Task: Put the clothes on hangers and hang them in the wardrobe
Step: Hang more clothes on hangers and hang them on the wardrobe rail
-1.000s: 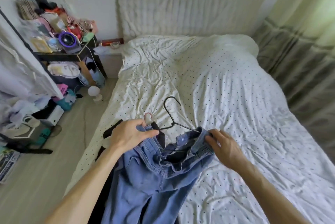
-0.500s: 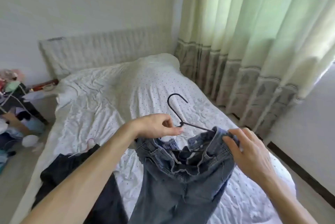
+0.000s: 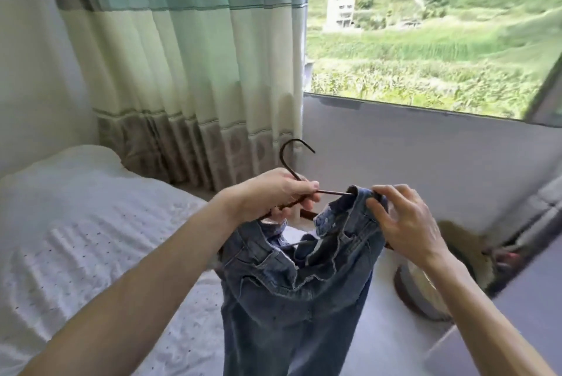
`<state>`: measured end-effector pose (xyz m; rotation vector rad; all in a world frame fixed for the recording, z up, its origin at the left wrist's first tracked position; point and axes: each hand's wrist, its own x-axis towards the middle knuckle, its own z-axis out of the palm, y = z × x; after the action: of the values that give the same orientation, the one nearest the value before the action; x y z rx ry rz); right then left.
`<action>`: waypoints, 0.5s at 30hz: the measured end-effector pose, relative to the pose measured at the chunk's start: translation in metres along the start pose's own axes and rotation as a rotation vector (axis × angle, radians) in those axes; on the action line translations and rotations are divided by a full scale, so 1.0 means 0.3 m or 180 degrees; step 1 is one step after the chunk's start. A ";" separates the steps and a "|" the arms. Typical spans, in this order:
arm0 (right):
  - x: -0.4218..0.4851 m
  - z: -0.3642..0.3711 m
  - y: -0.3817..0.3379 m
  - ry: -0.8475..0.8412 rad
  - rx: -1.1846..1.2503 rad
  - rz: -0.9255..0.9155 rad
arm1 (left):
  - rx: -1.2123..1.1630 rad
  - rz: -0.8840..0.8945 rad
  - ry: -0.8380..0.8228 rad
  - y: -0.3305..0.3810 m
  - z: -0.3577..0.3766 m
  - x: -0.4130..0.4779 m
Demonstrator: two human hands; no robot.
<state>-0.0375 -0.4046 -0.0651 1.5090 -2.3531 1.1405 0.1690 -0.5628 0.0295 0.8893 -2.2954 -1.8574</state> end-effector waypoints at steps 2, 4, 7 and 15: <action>-0.006 -0.065 0.019 0.0325 0.0042 0.0278 | -0.0148 -0.0057 -0.0133 0.069 0.061 0.074; -0.028 -0.118 0.021 0.0618 0.0039 0.0520 | -0.0311 -0.0185 -0.0212 0.126 0.141 0.142; -0.102 -0.151 0.007 0.0717 0.0094 0.0689 | -0.0627 -0.0432 -0.0438 0.168 0.287 0.217; -0.341 -0.167 -0.020 -0.0209 0.0061 0.1702 | -0.0389 -0.0599 -0.0782 0.069 0.546 0.324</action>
<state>0.0039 -0.2988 -0.0747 0.9484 -2.8963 1.2203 0.0162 -0.4616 -0.0260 0.9365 -2.2647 -2.2761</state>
